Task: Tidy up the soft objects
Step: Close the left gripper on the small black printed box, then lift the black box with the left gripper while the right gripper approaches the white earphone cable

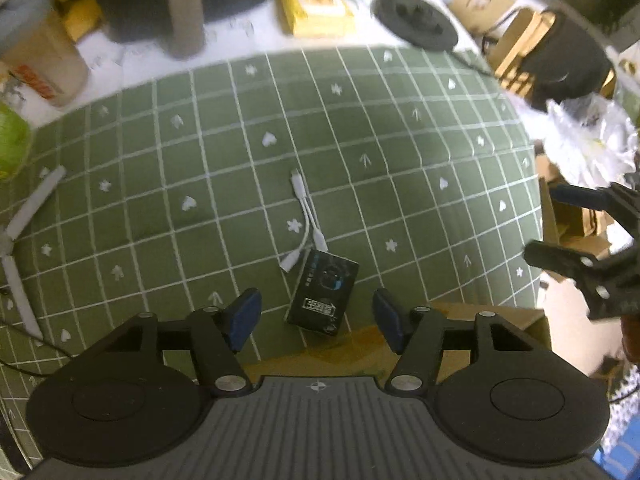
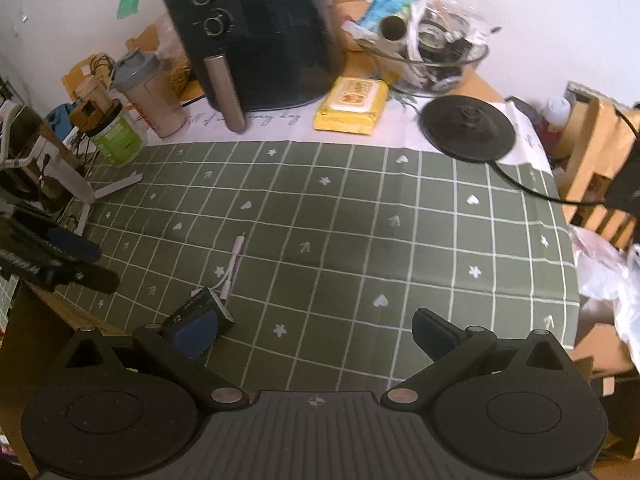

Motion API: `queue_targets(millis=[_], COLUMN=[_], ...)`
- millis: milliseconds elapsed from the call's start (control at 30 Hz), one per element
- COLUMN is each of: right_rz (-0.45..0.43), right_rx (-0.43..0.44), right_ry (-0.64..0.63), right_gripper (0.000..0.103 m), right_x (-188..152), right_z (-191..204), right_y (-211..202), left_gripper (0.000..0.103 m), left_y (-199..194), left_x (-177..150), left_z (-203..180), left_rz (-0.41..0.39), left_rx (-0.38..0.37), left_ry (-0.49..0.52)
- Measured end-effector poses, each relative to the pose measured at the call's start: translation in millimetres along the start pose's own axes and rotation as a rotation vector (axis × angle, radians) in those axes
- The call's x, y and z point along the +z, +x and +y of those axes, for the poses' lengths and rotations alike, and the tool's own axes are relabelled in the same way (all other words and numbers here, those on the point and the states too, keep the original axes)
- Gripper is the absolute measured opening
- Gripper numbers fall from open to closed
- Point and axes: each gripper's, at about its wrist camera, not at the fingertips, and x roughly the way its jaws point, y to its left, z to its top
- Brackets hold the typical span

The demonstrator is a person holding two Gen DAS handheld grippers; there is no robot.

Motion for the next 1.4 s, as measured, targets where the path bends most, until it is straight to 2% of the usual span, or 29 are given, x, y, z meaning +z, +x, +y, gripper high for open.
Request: queue_targets(millis=[333, 533, 800, 933, 967, 1133, 1400], right_rz=[-0.009, -0.016, -0.015, -0.016, -0.017, -0.012, -0.003], right_rx=[-0.018, -0.042, -0.077, -0.087, -0.089, -0.091, -0.062], right_ry=[0.088, 0.152, 0.218, 0.231, 0.233, 0.232, 0.194], right_gripper=[0.103, 0.103, 0.103, 0.103, 0.103, 0.103, 0.103], right_x=[-21.6, -36.0, -50.0, -52.8, -53.3, -54.4, -46.7], right_z=[-25.8, -41.3, -58.8, -61.8, -61.9, -60.2, -49.2], right_y=[-14.6, -25.6, -35.2, -39.3, -40.0, -40.7, -32.3], left_gripper=[0.061, 0.061, 0.061, 0.060, 0.051, 0.048, 0.047], left_y=[72.0, 116.4, 151.4, 164.6, 164.8, 156.6, 114.5], left_x=[46.3, 56.8, 53.6, 50.5, 48.9, 41.5, 38.4], left_z=[-16.7, -15.7, -27.2, -30.2, -29.0, -37.1, -36.7], left_rz=[0.271, 0.416, 0.498, 0.507, 0.501, 0.460, 0.309], left_rx=[0.029, 0.062, 0.090, 0.118, 0.122, 0.134, 0.102], left_ry=[0.084, 0.093, 0.126, 0.131, 0.135, 0.183, 0.170])
